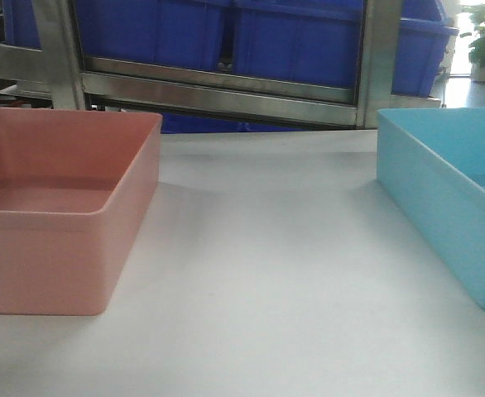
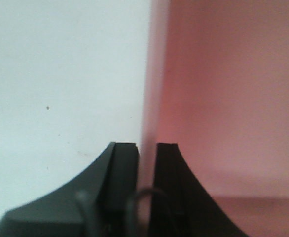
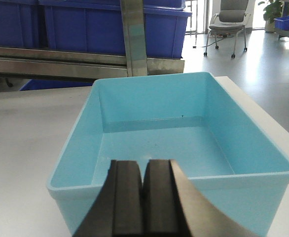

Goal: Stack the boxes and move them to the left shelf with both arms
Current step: 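Grip the pink bin wall with the left gripper and lift it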

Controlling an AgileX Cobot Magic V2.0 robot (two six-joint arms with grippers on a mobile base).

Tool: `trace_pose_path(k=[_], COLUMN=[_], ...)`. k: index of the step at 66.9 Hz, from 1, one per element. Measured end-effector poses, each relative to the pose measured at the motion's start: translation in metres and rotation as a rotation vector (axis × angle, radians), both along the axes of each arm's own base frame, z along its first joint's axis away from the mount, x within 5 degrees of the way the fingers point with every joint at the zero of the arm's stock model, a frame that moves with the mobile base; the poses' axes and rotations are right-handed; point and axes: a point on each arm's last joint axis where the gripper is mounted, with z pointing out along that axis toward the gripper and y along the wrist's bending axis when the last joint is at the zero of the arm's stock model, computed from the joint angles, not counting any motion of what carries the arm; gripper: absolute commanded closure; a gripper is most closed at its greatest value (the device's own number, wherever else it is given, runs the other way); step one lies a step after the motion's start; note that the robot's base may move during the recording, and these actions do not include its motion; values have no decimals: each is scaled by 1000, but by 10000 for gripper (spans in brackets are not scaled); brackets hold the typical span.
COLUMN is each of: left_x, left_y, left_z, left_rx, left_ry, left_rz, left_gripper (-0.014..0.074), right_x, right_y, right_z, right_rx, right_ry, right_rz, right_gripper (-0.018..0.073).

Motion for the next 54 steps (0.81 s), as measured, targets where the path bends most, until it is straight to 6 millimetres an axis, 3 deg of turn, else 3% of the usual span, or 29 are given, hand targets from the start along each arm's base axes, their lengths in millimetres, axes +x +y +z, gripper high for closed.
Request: trace_pose_path(k=[13,22,42,54], left_x=[-14,-25,-36,-37], left_y=[-12,-41,-121,-154], left_z=[46,74,78,75], left_rx=[-75,-161,-259,-290], left_ry=[-102,-165,-178,-212], left_rz=[10,6,-93,-75], left_gripper=[597,597,597,597], right_x=[0,0,0,0], right_y=[0,0,0,0], right_z=[0,0,0,0], right_rx=[0,0,0,0], right_ry=[0,0,0,0], right_rz=[0,0,0,0], right_gripper=[503,503,503,503])
